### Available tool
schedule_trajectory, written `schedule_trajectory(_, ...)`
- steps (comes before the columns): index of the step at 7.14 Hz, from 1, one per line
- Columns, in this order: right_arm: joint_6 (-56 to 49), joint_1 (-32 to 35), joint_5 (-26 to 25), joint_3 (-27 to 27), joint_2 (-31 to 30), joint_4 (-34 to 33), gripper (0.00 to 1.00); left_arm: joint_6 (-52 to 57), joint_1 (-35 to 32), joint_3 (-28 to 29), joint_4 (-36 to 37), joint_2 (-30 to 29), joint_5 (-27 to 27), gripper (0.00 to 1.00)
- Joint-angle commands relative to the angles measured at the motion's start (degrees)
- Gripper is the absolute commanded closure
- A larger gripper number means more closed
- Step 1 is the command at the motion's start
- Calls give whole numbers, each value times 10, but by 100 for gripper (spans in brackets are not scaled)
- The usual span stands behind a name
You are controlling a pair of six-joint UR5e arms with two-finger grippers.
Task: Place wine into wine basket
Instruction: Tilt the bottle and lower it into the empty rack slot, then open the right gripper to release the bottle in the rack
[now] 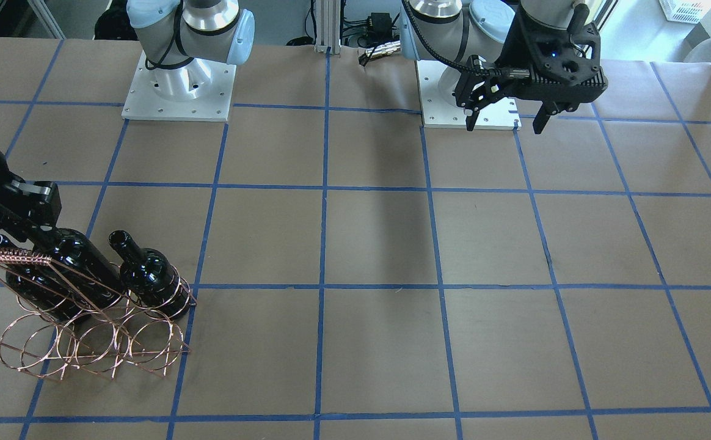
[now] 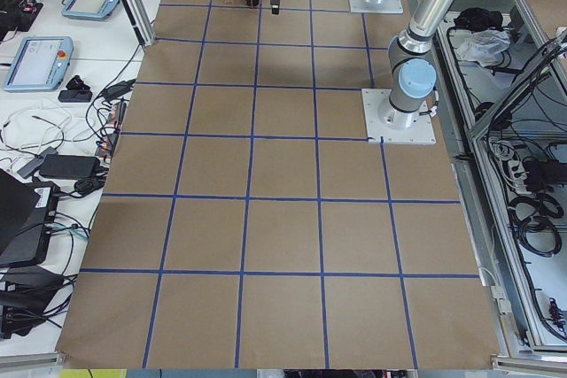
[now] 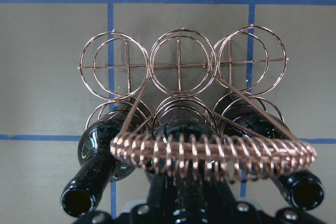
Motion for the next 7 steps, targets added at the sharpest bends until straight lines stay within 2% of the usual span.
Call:
schedule_trajectory(1,-3,0,-1,8,21,-25,100,0,1,0,0,0,0,0)
schedule_trajectory(2,-3,0,-5,12,26,-24,100,0,1,0,0,0,-1,0)
schedule_trajectory(3,-3,0,-6,17,25,-24,74,0,0,0,0,0,0,0)
schedule_trajectory(5,-4,-1,-21,10,1,-13,5,0,0,0,1,0,0,0)
schedule_trajectory(6,-3,-1,-22,8,-38,14,0,0,1,0,1,0,-2,0)
schedule_trajectory(7,-2,-1,-27,4,-74,49,0,0,2,0,1,0,-5,0)
